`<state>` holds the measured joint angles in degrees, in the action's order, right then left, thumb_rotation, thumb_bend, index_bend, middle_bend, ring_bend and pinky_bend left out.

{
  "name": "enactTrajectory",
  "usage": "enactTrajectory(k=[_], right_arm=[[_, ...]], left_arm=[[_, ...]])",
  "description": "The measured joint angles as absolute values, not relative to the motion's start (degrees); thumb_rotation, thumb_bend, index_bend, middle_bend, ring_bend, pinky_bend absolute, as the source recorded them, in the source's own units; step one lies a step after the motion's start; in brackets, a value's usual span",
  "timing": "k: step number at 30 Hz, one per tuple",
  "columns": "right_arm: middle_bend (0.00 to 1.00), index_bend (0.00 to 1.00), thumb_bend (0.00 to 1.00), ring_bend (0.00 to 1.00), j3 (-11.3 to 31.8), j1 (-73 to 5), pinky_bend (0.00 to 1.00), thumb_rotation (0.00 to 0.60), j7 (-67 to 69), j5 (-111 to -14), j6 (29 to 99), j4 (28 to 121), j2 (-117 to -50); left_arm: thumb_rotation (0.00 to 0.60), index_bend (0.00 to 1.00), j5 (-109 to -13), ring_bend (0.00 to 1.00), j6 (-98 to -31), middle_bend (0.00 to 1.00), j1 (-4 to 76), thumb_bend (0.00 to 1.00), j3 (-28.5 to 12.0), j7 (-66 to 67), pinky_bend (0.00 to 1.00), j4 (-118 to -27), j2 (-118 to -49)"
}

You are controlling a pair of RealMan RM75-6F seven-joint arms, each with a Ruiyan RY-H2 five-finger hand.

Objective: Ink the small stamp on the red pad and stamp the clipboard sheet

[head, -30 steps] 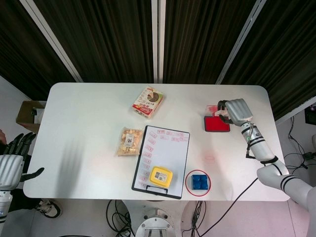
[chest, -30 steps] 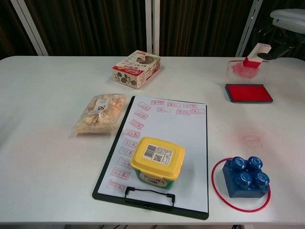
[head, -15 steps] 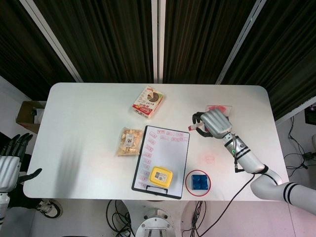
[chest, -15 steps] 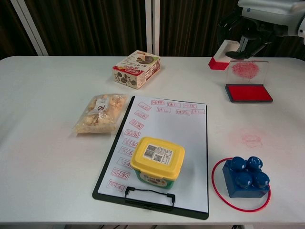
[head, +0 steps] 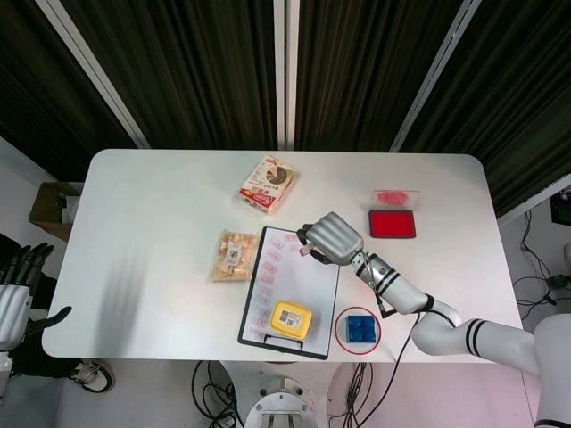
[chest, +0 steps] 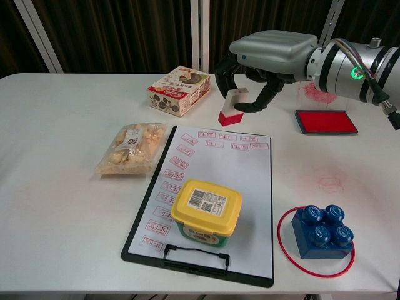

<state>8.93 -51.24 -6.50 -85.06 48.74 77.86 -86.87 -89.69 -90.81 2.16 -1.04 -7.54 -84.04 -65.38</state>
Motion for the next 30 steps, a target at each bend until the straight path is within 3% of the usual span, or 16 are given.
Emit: enactTrajectory(k=[12,30], right_arm=[[0.82,0.95,0.44,0.91,2.61,-57.1,1.0,0.6,12.02,-99.51,52.84,60.04,-92.86],[0.82,0.98,0.44,0.91,-3.1,-61.77,1.0,0.6,25.84,-104.28,57.73,38.39,-105.71]], left_arm=[[0.6,0.07,-89.12,0.05,-90.07,0.07,2.27,0.0,-1.2,-9.07,0.16,-82.52,-65.78],[0.6,0.07,-88.53,0.05,-89.28,0.07,2.65,0.0,-1.6,-10.63,0.16,-81.53,-65.64]])
